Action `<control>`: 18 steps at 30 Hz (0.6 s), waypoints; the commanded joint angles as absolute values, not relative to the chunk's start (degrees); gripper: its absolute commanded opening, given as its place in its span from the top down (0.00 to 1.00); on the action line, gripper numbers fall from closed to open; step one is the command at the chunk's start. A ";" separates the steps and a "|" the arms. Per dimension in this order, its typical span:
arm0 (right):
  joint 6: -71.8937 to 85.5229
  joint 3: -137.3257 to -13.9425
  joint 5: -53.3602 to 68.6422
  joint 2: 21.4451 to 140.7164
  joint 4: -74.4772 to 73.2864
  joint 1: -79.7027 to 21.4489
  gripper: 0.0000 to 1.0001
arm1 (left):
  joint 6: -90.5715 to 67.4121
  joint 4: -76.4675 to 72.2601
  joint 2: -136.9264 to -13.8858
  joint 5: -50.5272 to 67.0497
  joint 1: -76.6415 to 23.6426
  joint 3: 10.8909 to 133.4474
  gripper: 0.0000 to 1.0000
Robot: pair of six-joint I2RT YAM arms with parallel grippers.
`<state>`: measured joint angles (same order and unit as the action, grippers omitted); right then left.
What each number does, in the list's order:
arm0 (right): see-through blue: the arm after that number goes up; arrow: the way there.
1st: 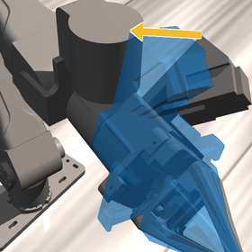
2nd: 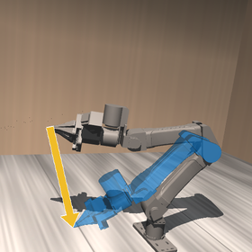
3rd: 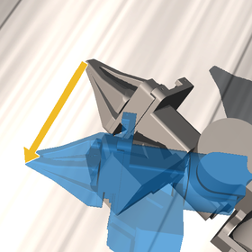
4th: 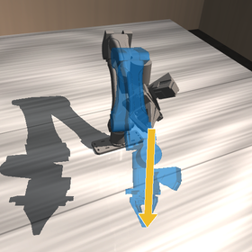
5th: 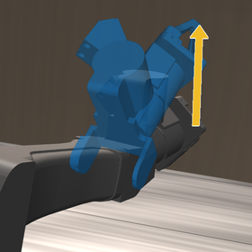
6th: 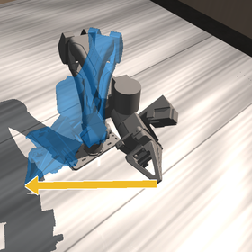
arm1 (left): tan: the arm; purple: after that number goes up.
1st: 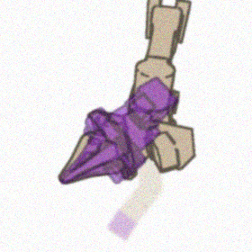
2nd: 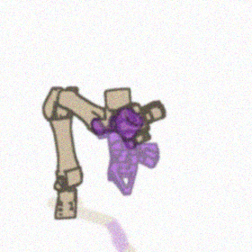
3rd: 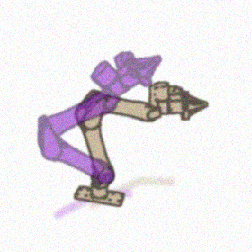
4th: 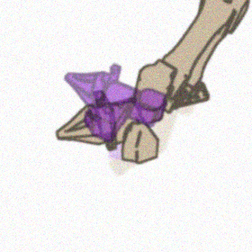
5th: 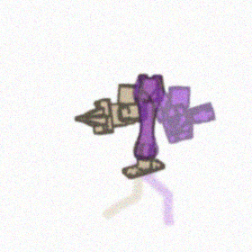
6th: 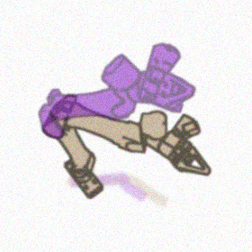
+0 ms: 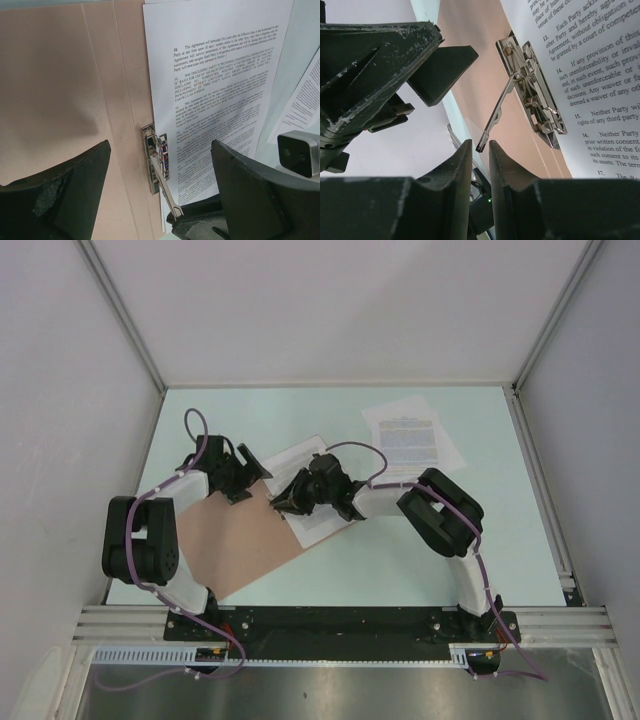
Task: Put the files into the folder
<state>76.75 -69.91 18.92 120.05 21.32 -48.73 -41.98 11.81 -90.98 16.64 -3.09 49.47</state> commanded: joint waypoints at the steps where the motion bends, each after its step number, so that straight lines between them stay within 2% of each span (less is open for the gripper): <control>1: 76.82 -71.89 18.81 119.80 21.62 -49.48 0.77 | -41.04 10.99 -90.44 15.82 -3.25 49.04 0.12; 6: 75.94 -71.98 18.81 119.71 20.74 -49.57 0.78 | -40.87 10.99 -90.44 15.91 -3.25 48.87 0.12; 11: 74.62 -71.81 18.72 118.92 19.87 -49.22 0.73 | -40.43 11.07 -90.35 15.82 -3.25 48.78 0.12; 18: 73.74 -71.90 18.63 118.39 19.42 -48.52 0.72 | -40.60 10.72 -90.53 16.17 -3.34 48.78 0.12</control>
<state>74.87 -69.91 18.90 120.05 19.90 -48.88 -41.52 11.75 -90.98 16.62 -3.11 49.06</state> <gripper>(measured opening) 0.282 0.876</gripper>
